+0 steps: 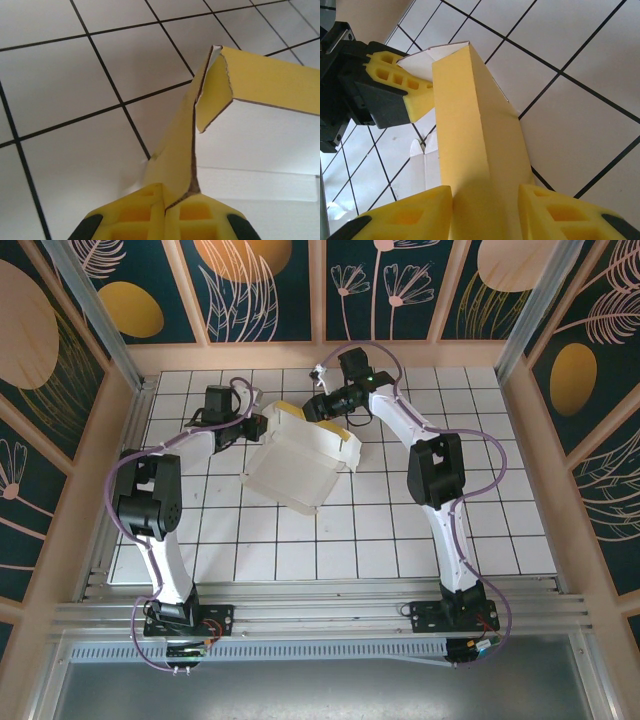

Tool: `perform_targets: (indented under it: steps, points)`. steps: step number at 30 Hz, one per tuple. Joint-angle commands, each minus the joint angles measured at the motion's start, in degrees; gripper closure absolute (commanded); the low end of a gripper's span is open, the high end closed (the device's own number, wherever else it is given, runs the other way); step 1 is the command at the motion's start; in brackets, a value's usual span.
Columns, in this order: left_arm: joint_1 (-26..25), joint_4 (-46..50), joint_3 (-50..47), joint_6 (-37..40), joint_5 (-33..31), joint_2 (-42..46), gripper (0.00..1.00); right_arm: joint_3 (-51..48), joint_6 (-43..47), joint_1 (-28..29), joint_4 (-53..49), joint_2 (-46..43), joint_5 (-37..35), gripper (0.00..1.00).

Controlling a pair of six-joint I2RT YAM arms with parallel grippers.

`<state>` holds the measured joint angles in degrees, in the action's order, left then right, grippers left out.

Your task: Fold the paper box

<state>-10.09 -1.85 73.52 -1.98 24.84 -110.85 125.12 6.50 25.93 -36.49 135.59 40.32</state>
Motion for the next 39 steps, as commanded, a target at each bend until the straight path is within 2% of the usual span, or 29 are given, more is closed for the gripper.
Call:
perform_targets:
  steps: [1,5,11,15,21,27,33,37,39]
  points:
    - [-0.4,-1.4,2.8,-5.0,6.4,-0.4,1.0,-0.1,-0.3,1.3,-1.8,2.2,-1.7,0.61]
    - [-0.4,0.3,2.0,-5.4,6.7,-0.7,1.0,-0.7,-0.6,1.4,-1.4,1.9,-1.8,0.61]
    - [-0.4,-4.7,-4.5,-7.5,8.4,-0.5,0.89,-3.3,-0.3,2.0,0.5,0.8,-2.4,0.62]
    - [-0.4,-7.3,-6.9,-6.2,8.6,-0.5,0.71,-3.3,0.0,2.2,0.5,0.7,-3.5,0.63]
    - [-0.4,-7.8,-8.9,-3.4,4.8,1.9,0.52,-4.2,1.4,2.6,-0.1,-0.4,-6.4,0.63]
    - [-0.4,-11.3,-13.9,-2.1,1.4,7.6,0.44,-5.3,2.1,2.9,0.1,-1.2,-8.0,0.63]
    - [-0.3,-13.3,-19.6,-0.9,-1.4,15.3,0.43,-5.5,2.1,2.9,0.2,-1.4,-8.2,0.63]
    - [0.3,-18.8,-24.8,-5.4,-4.7,23.0,0.44,-5.7,2.3,2.8,0.5,-1.5,-8.3,0.63]
    - [1.7,-17.8,-24.3,-6.9,-8.1,25.0,0.44,-5.7,2.4,2.8,0.4,-1.4,-8.3,0.63]
